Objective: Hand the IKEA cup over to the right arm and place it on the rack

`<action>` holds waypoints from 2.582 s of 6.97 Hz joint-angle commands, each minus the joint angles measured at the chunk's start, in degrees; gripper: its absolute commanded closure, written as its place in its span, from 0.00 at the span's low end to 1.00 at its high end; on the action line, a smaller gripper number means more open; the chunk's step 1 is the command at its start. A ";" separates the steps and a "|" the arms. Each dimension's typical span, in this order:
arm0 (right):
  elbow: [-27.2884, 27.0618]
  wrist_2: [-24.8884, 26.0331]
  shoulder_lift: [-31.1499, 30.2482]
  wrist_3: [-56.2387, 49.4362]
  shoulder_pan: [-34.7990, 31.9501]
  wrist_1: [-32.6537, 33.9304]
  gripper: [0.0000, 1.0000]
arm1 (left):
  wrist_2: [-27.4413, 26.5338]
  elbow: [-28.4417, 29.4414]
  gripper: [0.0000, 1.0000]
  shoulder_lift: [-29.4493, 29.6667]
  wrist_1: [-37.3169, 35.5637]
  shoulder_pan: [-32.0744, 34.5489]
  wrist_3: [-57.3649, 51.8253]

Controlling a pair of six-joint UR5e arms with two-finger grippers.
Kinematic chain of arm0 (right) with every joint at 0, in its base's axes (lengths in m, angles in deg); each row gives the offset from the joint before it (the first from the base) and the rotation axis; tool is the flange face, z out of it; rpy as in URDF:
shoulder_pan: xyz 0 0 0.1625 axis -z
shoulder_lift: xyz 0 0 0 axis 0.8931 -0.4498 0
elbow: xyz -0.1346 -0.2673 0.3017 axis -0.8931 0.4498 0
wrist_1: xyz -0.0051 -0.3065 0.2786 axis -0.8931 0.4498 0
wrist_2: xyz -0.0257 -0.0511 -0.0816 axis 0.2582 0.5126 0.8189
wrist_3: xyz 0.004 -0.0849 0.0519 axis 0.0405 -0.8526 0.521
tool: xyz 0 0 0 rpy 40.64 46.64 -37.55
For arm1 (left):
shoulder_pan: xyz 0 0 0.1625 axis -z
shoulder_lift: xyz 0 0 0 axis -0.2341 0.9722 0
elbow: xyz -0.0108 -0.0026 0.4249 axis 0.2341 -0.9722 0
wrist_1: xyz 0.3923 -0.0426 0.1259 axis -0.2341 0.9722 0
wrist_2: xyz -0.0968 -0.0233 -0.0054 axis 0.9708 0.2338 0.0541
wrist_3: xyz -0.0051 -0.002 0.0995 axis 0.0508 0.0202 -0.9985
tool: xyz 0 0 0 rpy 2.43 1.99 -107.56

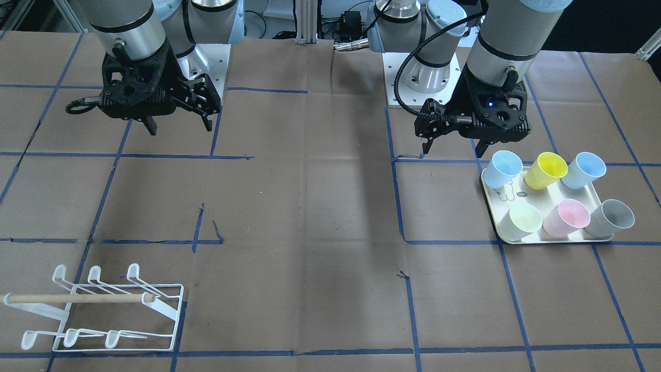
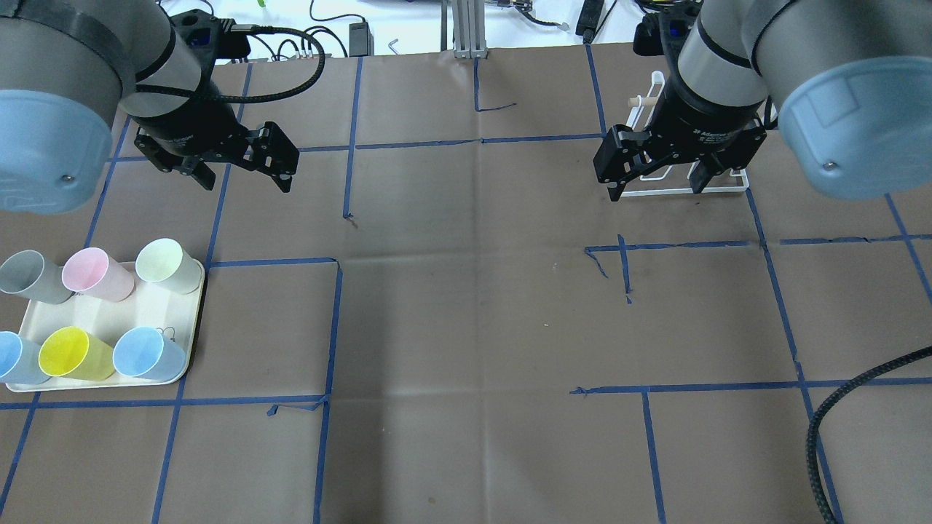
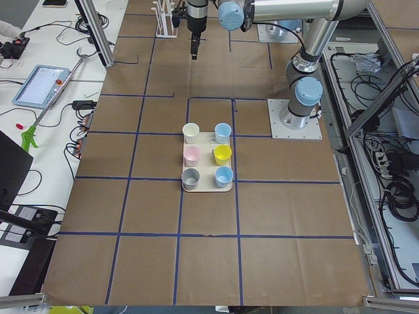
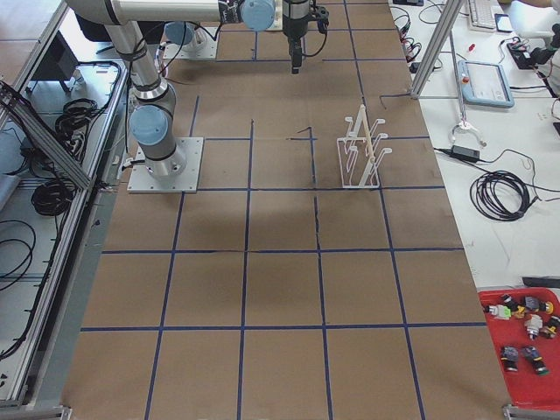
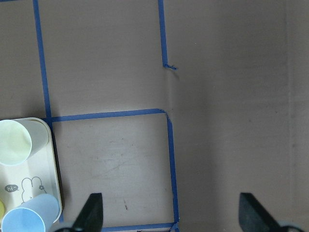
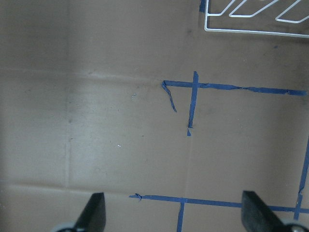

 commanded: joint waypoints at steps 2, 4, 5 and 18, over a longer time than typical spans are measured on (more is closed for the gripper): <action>0.00 -0.08 0.00 0.00 0.00 0.06 0.00 | 0.03 -0.11 0.00 -0.07 0.00 0.00 0.01; 0.00 -0.08 0.00 0.00 0.00 0.06 0.00 | 0.20 -0.20 0.00 0.02 0.00 0.00 0.01; -0.09 -0.17 0.00 -0.09 0.00 0.06 0.00 | 0.20 -0.12 0.00 0.02 0.00 0.00 0.01; -3.32 -4.79 0.88 0.09 -0.09 12.32 0.00 | 0.29 -1.87 0.00 3.69 -0.79 -26.09 -27.49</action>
